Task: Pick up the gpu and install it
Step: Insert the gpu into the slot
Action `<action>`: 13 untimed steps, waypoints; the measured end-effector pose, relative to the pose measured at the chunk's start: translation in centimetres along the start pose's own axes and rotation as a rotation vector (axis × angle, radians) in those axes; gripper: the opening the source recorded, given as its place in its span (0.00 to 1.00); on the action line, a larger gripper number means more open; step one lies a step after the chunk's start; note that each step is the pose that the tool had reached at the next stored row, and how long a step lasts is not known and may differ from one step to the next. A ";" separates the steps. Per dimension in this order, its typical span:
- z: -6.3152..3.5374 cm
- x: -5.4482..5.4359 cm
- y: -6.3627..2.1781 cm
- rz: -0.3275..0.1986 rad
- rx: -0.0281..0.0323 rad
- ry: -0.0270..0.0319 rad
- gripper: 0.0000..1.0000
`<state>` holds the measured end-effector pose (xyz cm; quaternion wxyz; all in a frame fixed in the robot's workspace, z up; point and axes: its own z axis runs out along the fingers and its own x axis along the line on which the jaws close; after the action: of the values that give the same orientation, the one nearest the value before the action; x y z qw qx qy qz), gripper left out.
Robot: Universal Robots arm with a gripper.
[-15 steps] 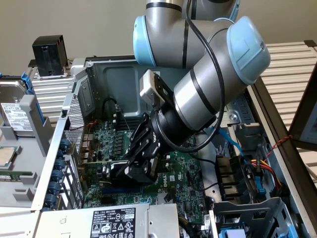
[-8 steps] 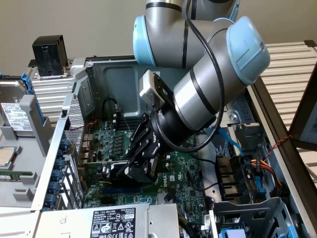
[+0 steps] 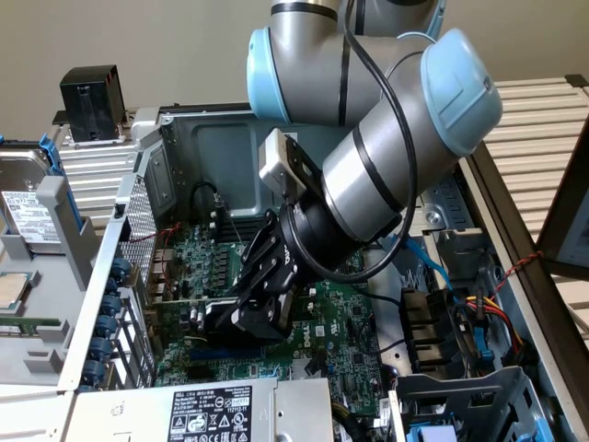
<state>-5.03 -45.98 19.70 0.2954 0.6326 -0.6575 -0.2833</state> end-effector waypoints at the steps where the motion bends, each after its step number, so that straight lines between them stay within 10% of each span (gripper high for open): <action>1: -0.01 0.0 0.00 0.000 0.0000 0.0001 0.27; 13: 0.12 0.0 0.06 0.000 0.0000 0.0003 0.27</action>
<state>-5.16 -45.98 19.67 0.2955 0.6326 -0.6575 -0.2832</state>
